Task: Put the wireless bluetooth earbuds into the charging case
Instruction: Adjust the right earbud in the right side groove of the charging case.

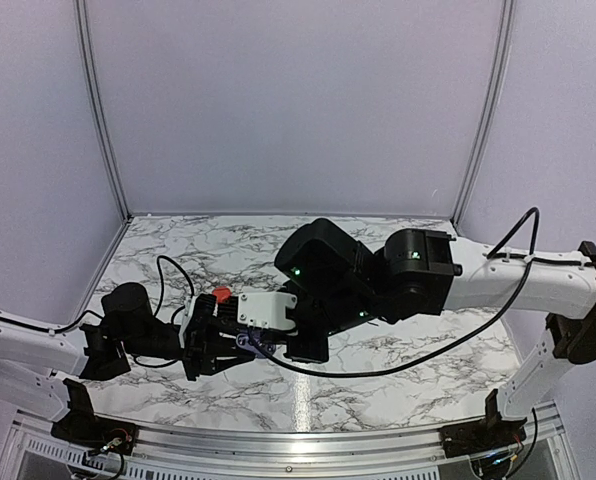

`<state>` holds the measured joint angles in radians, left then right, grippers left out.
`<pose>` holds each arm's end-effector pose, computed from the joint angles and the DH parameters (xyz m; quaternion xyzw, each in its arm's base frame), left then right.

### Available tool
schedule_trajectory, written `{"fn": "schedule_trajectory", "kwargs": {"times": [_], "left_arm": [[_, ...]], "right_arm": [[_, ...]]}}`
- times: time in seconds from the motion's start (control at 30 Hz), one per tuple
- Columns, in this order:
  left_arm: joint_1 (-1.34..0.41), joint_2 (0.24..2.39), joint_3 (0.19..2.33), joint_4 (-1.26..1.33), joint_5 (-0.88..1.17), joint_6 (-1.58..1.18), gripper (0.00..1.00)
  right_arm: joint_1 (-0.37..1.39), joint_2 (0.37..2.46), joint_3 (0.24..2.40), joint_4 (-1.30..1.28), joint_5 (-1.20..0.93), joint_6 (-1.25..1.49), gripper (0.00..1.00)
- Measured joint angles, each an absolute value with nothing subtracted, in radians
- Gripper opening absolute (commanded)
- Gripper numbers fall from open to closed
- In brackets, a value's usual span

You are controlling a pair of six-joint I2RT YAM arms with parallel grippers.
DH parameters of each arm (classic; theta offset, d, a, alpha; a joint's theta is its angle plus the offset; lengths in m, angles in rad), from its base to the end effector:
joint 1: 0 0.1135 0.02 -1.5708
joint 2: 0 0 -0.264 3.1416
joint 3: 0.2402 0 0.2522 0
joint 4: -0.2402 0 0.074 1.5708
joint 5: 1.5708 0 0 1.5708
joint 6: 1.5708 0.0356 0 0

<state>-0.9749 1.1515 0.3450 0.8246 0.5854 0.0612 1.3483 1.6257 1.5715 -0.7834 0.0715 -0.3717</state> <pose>0.1122 -0.2006 0.2212 0.5111 0.4809 -0.4828 0.5239 0.0810 0.3463 0.3424 -0.6987 0.6184 0.1386 0.3320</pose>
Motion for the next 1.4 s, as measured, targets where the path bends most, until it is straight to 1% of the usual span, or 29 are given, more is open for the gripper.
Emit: {"fn": "schedule_trajectory", "kwargs": {"times": [0.33, 0.57, 0.77, 0.9, 1.4], "left_arm": [[-0.976, 1.151, 0.345, 0.803, 0.583, 0.068, 0.00], [-0.978, 1.146, 0.345, 0.786, 0.575, 0.070, 0.00], [-0.979, 1.144, 0.345, 0.779, 0.574, 0.071, 0.00], [-0.979, 1.144, 0.345, 0.779, 0.570, 0.072, 0.00], [-0.979, 1.144, 0.345, 0.749, 0.563, 0.078, 0.00]], "right_arm": [[1.349, 1.626, 1.554, -0.776, 0.072, -0.372, 0.06], [1.362, 1.630, 1.542, -0.772, 0.094, -0.371, 0.09], [1.372, 1.636, 1.533, -0.772, 0.121, -0.372, 0.06], [1.372, 1.636, 1.533, -0.771, 0.128, -0.372, 0.00], [1.377, 1.651, 1.525, -0.772, 0.122, -0.360, 0.00]]}}
